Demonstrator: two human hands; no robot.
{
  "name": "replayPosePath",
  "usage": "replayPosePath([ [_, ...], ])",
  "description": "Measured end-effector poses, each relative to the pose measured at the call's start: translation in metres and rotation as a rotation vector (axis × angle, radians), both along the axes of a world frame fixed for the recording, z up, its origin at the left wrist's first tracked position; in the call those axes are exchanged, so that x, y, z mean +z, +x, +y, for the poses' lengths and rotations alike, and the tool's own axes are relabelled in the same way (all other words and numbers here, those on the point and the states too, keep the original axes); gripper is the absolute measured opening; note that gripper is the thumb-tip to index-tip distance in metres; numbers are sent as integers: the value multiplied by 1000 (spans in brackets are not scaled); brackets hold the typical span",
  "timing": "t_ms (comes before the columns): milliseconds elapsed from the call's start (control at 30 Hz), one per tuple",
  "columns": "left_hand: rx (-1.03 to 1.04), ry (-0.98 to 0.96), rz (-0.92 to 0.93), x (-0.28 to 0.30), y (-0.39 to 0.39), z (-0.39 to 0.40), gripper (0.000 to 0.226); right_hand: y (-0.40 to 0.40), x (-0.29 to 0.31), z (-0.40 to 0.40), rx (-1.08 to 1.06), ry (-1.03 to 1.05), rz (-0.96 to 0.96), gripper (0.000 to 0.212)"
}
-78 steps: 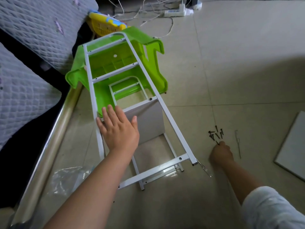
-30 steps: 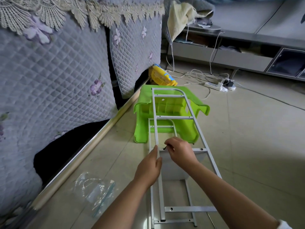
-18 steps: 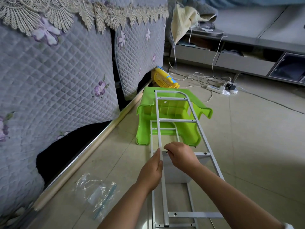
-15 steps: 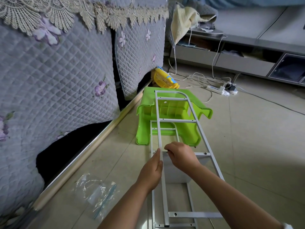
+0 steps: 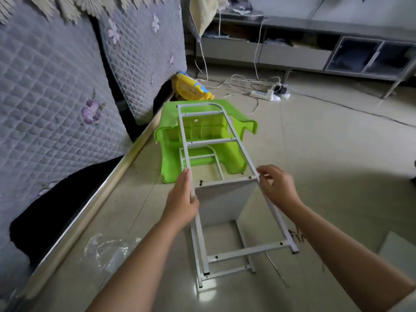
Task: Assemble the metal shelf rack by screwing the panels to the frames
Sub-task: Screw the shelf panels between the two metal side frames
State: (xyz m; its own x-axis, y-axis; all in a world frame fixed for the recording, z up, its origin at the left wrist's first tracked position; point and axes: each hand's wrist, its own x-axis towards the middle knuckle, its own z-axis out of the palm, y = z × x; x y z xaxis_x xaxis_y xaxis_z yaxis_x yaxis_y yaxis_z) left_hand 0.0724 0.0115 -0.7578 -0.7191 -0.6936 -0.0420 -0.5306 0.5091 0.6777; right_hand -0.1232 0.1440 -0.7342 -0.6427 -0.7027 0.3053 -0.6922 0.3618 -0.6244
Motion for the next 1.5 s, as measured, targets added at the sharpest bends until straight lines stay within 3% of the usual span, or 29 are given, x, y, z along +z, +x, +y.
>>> replayPosePath([
  [100,-148,-294,-266,13,-16,0,75,-26,-30,50,-248,107,-120,22],
  [200,-276,-530,-464,20,-34,12,78,-35,-85,93,-277,494,-293,27],
  [300,-306,-606,-546,15,-41,21,72,-25,-144,123,-157,887,-330,30],
  [467,-312,-618,-607,11,-45,20,64,6,-230,146,-33,1115,-378,28],
  [700,-289,-621,-585,11,-45,19,61,21,-259,148,-58,1043,-352,25],
  [800,-282,-620,-550,9,-43,16,61,16,-250,144,-189,979,-381,22],
  [1033,-307,-664,-556,6,-39,16,59,-4,-187,135,-411,723,-476,16],
  [1200,-264,-664,-382,7,-36,18,45,-22,-114,119,-511,340,-500,8],
  [1367,-67,-510,-388,14,-24,19,50,-20,-9,92,-322,22,-291,5],
  [1500,-60,-405,-442,5,-7,8,55,8,57,61,10,6,-150,6],
])
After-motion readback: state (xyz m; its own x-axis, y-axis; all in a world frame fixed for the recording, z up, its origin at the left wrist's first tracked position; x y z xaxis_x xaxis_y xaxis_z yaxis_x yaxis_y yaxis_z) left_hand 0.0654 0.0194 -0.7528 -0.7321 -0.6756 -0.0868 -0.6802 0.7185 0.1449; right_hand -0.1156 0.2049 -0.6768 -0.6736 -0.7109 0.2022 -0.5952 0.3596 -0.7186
